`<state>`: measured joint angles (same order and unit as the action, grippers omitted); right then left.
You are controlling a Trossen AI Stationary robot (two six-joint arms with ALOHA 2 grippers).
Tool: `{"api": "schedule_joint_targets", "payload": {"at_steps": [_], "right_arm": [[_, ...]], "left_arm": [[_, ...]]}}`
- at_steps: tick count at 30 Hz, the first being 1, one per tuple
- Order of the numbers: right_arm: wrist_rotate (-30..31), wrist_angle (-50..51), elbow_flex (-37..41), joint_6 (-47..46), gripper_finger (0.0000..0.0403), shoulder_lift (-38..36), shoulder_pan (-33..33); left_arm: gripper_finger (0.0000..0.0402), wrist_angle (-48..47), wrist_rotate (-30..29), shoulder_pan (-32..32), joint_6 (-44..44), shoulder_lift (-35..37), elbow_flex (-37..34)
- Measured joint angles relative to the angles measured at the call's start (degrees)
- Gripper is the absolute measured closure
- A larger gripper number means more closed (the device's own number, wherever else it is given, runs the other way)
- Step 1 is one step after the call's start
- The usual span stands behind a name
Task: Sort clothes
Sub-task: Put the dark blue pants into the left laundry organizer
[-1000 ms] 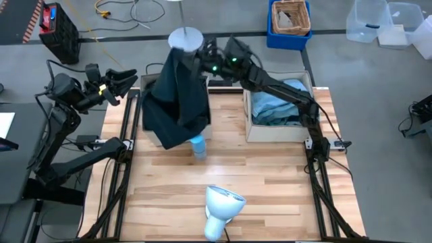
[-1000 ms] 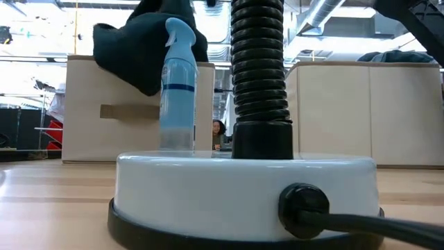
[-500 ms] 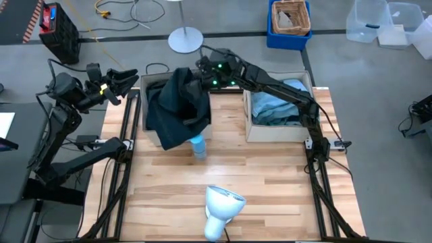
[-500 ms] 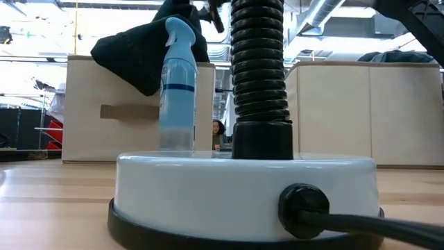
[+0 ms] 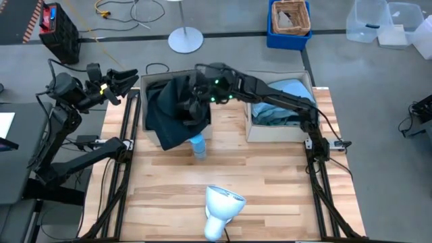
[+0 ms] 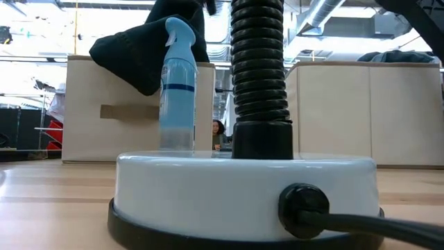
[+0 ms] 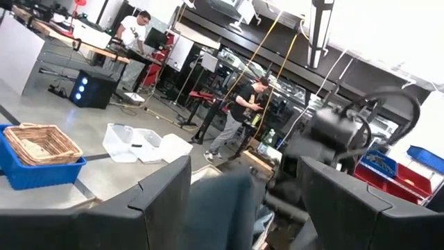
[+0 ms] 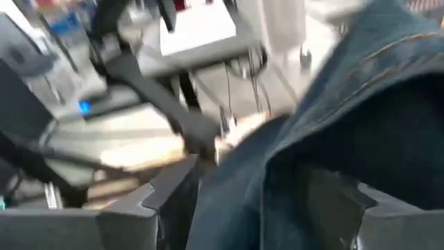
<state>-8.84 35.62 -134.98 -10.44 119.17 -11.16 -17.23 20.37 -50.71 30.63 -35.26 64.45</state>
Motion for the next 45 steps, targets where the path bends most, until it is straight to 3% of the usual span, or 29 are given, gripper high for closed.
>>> {"api": "schedule_joint_targets", "payload": {"at_steps": [3, 7, 15, 27, 31, 35, 39, 45], "right_arm": [[0.6, 6.3, 0.9, 0.0, 0.0149, 0.4, -0.1], [6.0, 11.6, 1.4, -4.0, 0.015, 1.0, -0.8], [10.8, 12.0, 1.4, -10.5, 0.0167, 2.2, -4.5], [-1.0, -15.6, -0.1, -9.2, 0.0155, -0.1, -2.1], [-4.8, -16.0, 0.0, -5.8, 0.0148, 0.0, 0.3], [-5.7, -7.4, 0.0, 2.1, 0.0148, 0.0, 2.5], [10.2, 1.8, 0.0, 6.4, 0.0148, 0.2, 4.0], [25.7, 4.5, 0.0, 6.4, 0.0148, 0.2, 0.9]], "left_arm": [[0.0146, 0.0, 0.0, 0.0, 0.1, 0.0, 0.0], [0.0146, 0.0, 0.0, 0.0, 0.2, 0.0, 0.0], [0.0146, 0.0, 0.0, 0.0, 0.4, 0.0, 0.0], [0.0146, 0.0, 0.0, 0.0, 0.4, 0.0, 0.0], [0.0146, -0.1, 0.1, 0.0, 0.0, 0.0, 0.0], [0.0146, -0.1, 0.1, 0.0, -0.4, 0.0, 0.0], [0.0146, -0.2, 0.1, 0.0, -0.7, 0.0, 0.0], [0.0146, -0.3, 0.1, 0.0, -0.8, -0.3, 0.0]]}}
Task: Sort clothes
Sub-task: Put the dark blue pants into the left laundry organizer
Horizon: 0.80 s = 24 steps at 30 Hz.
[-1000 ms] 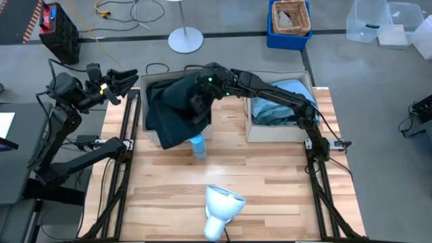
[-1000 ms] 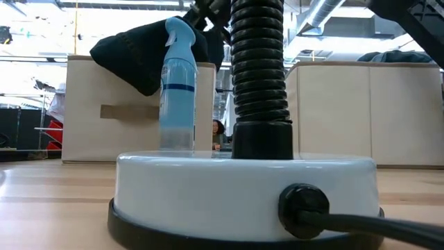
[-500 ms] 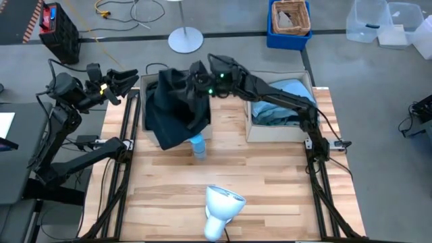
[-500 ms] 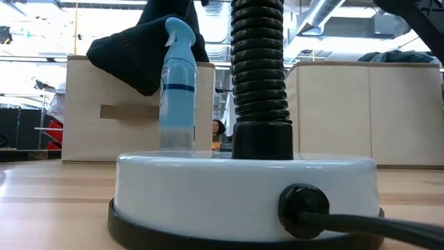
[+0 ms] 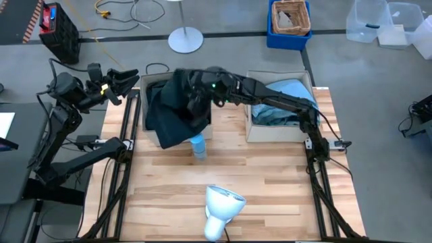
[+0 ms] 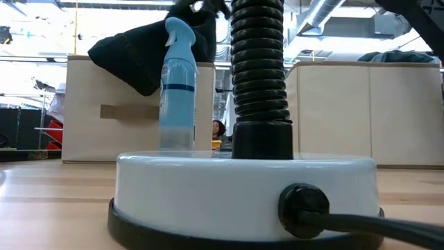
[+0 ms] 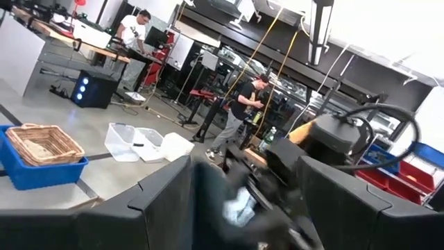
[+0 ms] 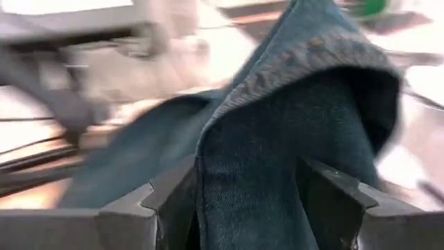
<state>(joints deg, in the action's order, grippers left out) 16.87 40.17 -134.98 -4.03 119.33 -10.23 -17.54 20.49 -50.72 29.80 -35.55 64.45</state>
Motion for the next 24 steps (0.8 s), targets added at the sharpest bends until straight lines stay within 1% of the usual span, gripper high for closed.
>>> {"api": "schedule_joint_targets", "payload": {"at_steps": [2, 3, 6, 8, 9, 11, 13, 15, 19, 21, 22, 23, 24], "right_arm": [[5.7, 0.7, 0.0, -0.1, 0.0148, 0.0, -0.7], [7.0, 0.3, 0.0, -0.7, 0.0148, 0.0, -1.0], [7.4, -3.5, 0.0, -5.4, 0.0148, -0.2, -1.8], [5.7, -8.8, 0.0, -6.3, 0.0148, -0.5, -2.0], [2.4, -12.4, 0.0, -5.3, 0.0148, -0.9, -2.0], [-7.0, -18.6, 0.0, -3.4, 0.0147, -1.5, -2.0], [-15.6, -23.4, -0.1, -4.3, 0.0147, -1.7, -2.0], [-23.4, -24.3, -0.1, -6.1, 0.0147, -1.7, -1.7], [-35.0, -22.4, 0.0, -6.8, 0.0147, -1.5, -1.4], [-38.5, -19.9, 0.0, -5.9, 0.0147, -1.5, -0.9], [-38.9, -18.1, 0.0, -4.7, 0.0147, -1.6, -0.5], [-38.6, -15.8, 0.0, -3.0, 0.0147, -1.6, -0.1], [-36.4, -13.1, 0.0, -1.2, 0.0147, -1.6, 0.4]], "left_arm": [[0.0146, -0.1, 0.0, 0.0, 0.0, -0.2, 0.0], [0.0146, -0.1, 0.0, 0.0, 0.0, -0.2, 0.0], [0.0146, -0.1, 0.0, 0.0, 0.0, -0.1, 0.0], [0.0146, -0.2, 0.0, 0.0, 0.1, -0.1, 0.0], [0.0146, -0.2, 0.0, 0.0, 0.1, -0.1, 0.0], [0.0146, -0.2, 0.0, 0.0, 0.1, -0.1, 0.0], [0.0146, -0.2, 0.0, 0.0, 0.1, -0.1, 0.0], [0.0146, -0.2, 0.0, 0.0, 0.0, -0.1, 0.0], [0.0146, -0.3, 0.0, 0.0, -1.0, -0.1, 0.0], [0.0146, -0.8, 0.0, 0.0, -1.7, -0.1, 0.0], [0.0146, -1.2, 0.0, 0.0, -2.1, -0.1, 0.0], [0.0146, -1.5, 0.0, 0.0, -2.3, -0.1, 0.0], [0.0146, -1.6, 0.0, 0.0, -2.5, -0.1, 0.0]]}}
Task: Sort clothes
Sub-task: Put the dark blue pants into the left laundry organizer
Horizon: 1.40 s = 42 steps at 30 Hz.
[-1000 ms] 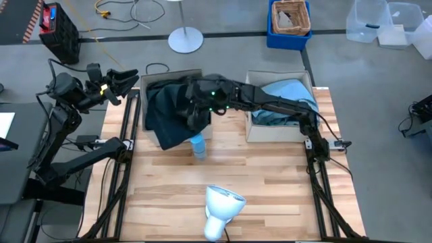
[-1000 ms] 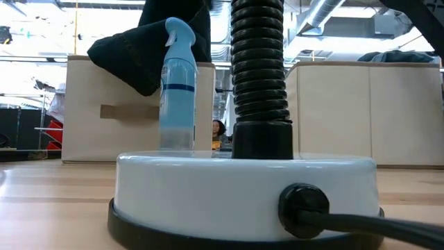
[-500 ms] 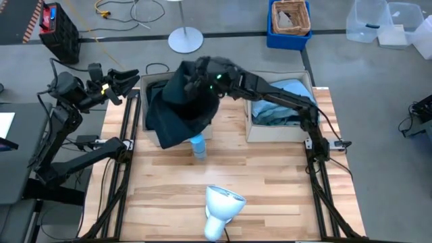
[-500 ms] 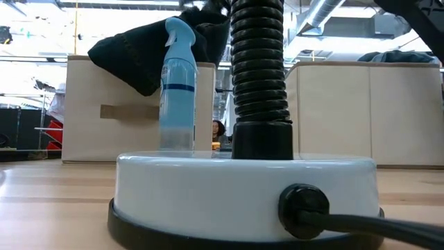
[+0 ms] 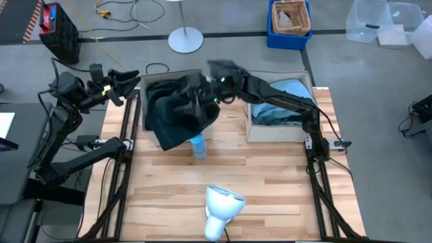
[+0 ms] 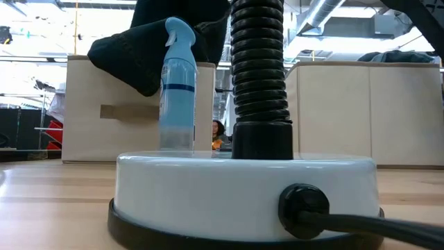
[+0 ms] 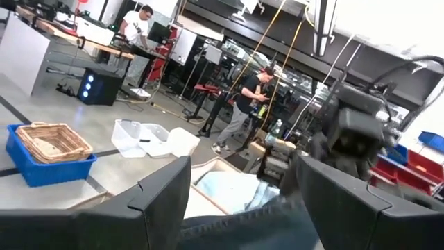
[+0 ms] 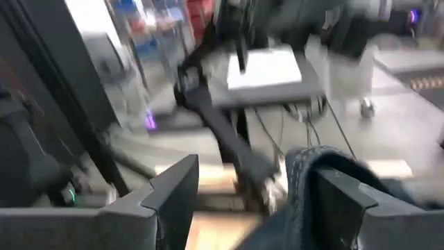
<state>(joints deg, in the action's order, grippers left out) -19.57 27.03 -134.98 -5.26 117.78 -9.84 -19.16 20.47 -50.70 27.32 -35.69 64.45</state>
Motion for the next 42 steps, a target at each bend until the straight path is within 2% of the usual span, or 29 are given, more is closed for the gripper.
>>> {"api": "schedule_joint_targets", "payload": {"at_steps": [2, 5, 7, 13, 14, 15, 16, 18, 19, 20, 21, 22, 26, 28, 30, 35, 37, 42], "right_arm": [[9.9, 4.7, 0.0, 3.8, 0.0147, 0.0, 1.0], [28.7, 7.5, 0.0, 8.6, 0.0147, 0.5, 1.4], [37.1, 7.9, 0.0, 9.7, 0.0147, 0.7, 0.7], [48.7, 4.8, 0.0, 11.4, 0.0147, 0.3, 0.6], [48.8, 3.7, 0.0, 11.4, 0.0147, 0.2, 0.7], [46.3, 2.1, 0.0, 10.3, 0.0147, 0.2, 0.8], [40.8, 0.9, 0.0, 8.7, 0.0147, -0.1, 0.5], [25.8, 0.0, 0.0, 4.8, 0.0147, -0.7, -0.9], [21.2, -0.5, 0.0, 3.2, 0.0147, -0.8, -1.4], [20.1, -0.2, 0.0, 2.6, 0.0147, -0.8, -1.6], [22.9, 1.4, -0.1, 3.2, 0.0147, -0.8, -1.5], [28.4, 3.7, -0.1, 4.4, 0.0147, -0.8, -1.2], [53.0, 9.4, 0.1, 13.2, 0.0147, -0.2, 0.7], [58.4, 8.5, 0.1, 17.0, 0.0147, -0.3, 1.2], [56.9, 7.3, 0.0, 17.0, 0.0147, -0.6, 1.0], [40.1, 7.3, 0.0, 5.1, 0.0147, -1.6, -0.5], [39.1, 8.2, 0.0, 4.0, 0.0147, -1.7, -0.6], [40.8, 7.8, 0.0, 6.1, 0.0139, -1.6, -0.3]], "left_arm": [[0.0146, 0.0, 0.0, 0.0, -0.1, -0.2, 0.0], [0.0146, -0.7, 0.0, 0.0, -0.4, -0.7, 0.0], [0.0146, -0.9, 0.0, 0.0, -0.5, -1.2, 0.0], [0.0146, -1.0, 1.2, 0.0, -0.5, -2.5, 0.0], [0.0146, -1.0, 1.5, 0.0, -0.5, -2.6, 0.0], [0.0146, -1.1, 1.6, 0.0, -0.4, -2.6, 0.0], [0.0146, -1.1, 1.6, 0.0, -0.4, -2.6, 0.0], [0.0146, -1.1, 1.6, 0.0, -0.4, -2.6, 0.0], [0.0146, -1.1, 1.6, 0.0, -0.4, -2.6, 0.0], [0.0146, -1.1, 1.6, 0.0, -0.4, -2.6, 0.0], [0.0146, -1.1, 1.6, 0.0, -0.4, -2.6, 0.0], [0.0146, -1.1, 1.6, 0.0, -0.4, -2.6, 0.0], [0.0146, -1.1, 1.6, 0.0, -0.4, -2.6, 0.0], [0.0146, -1.1, 1.6, 0.0, -0.5, -2.6, 0.0], [0.0146, -1.1, 1.6, 0.0, -1.0, -2.6, 0.0], [0.0146, -1.1, 1.6, 0.0, -1.2, -2.6, 0.0], [0.0146, -1.1, 1.6, 0.0, -1.2, -2.6, 0.0], [0.0146, -1.1, 1.6, 0.0, -1.8, -2.6, 0.0]]}}
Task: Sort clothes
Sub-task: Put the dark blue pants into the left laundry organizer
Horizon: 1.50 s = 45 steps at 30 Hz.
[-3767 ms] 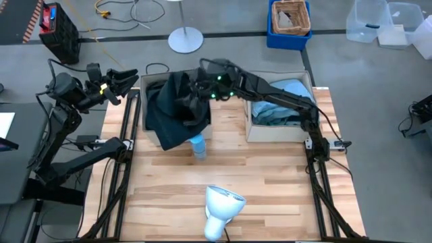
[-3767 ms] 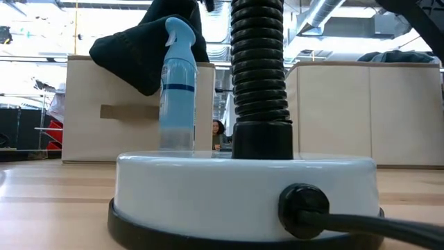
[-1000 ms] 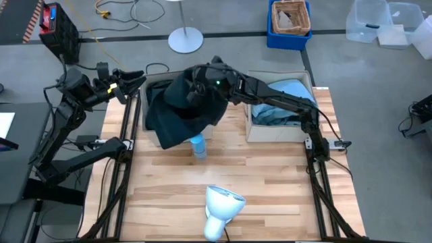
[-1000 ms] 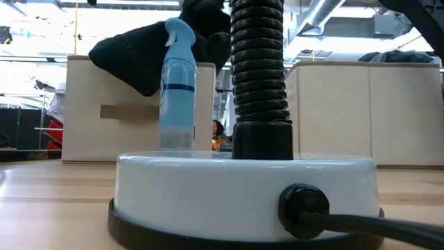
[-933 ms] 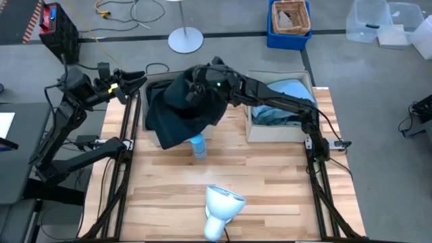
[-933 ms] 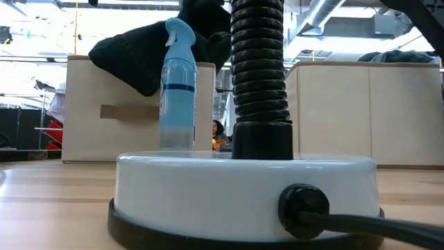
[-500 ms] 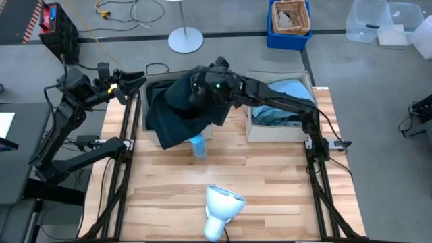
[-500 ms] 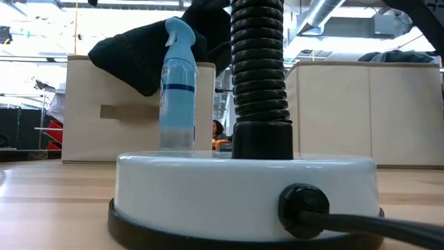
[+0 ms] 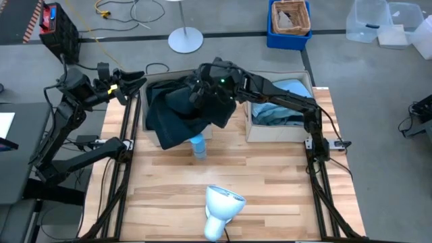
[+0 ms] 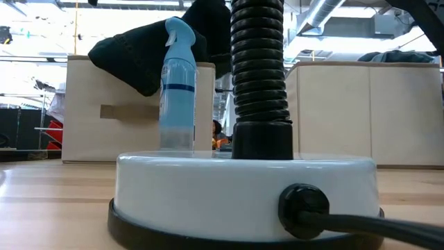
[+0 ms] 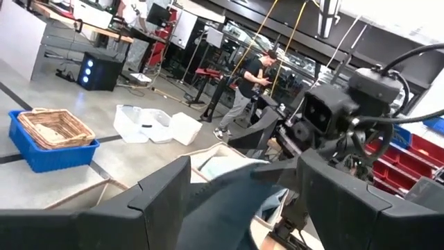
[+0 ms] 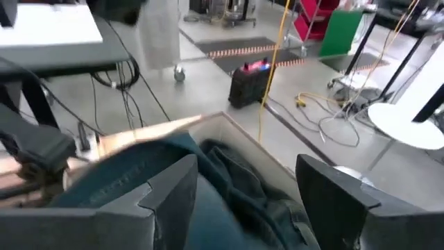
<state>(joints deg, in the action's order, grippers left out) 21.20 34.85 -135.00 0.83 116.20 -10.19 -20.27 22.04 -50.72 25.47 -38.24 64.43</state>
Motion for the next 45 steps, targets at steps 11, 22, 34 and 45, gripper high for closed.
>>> {"api": "schedule_joint_targets", "payload": {"at_steps": [11, 22, 34, 45], "right_arm": [[1.3, -20.0, 0.0, 7.6, 0.0117, -6.1, 1.4], [1.6, -21.0, 0.0, 10.2, 0.0117, -15.0, -1.6], [1.6, -14.8, 0.0, 10.2, 0.0117, -16.2, -2.9], [1.4, -13.8, 0.0, 9.7, 0.0117, -15.6, -3.2]], "left_arm": [[0.0146, -3.7, 8.1, 0.3, -4.7, -0.2, 0.0], [0.015, -20.8, 5.8, 12.0, -12.6, -9.6, 0.0], [0.0177, -25.7, -7.1, 25.1, -26.1, -19.0, -0.1], [0.014, -28.9, -9.9, 27.6, -28.8, -28.2, 0.0]]}}
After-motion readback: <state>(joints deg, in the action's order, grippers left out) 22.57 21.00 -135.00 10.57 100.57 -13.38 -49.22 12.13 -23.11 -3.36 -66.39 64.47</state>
